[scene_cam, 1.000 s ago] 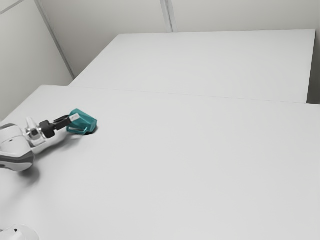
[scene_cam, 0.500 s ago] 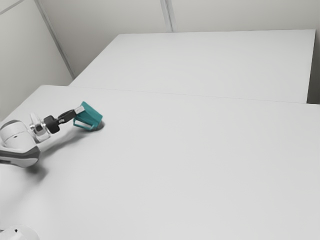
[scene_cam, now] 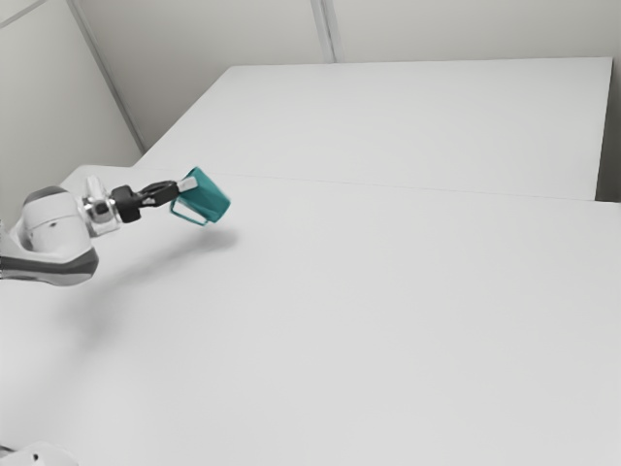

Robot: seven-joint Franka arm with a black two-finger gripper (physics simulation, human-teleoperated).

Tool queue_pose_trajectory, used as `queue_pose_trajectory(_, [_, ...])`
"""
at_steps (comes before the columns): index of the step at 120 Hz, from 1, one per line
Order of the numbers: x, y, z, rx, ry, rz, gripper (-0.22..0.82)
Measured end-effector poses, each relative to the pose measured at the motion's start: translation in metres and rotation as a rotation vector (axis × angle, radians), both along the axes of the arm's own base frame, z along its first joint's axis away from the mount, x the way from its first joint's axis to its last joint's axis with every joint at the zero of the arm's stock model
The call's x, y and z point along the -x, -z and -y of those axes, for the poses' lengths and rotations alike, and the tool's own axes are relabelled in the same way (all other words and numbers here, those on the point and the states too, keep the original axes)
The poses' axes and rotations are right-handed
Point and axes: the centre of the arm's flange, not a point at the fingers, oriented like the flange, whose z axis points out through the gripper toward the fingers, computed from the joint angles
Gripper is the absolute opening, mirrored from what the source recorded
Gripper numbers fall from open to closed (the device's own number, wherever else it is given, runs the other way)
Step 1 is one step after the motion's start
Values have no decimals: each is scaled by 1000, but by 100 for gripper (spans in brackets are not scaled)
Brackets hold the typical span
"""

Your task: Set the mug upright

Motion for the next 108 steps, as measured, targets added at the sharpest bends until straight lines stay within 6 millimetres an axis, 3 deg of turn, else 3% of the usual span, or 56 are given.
queue_pose_trajectory(17, [-13,-21,68,-64,59,-70,-18])
queue_pose_trajectory(30, [-5,-41,113,-129,78,-132,-18])
queue_pose_trajectory(45, [8,-49,160,-181,90,-214,-18])
queue_pose_trajectory(61, [22,-48,181,-245,81,-291,-18])
queue_pose_trajectory(75, [22,-61,205,-370,114,-311,-18])
queue_pose_trajectory(108, [21,-73,242,-749,271,-424,-18])
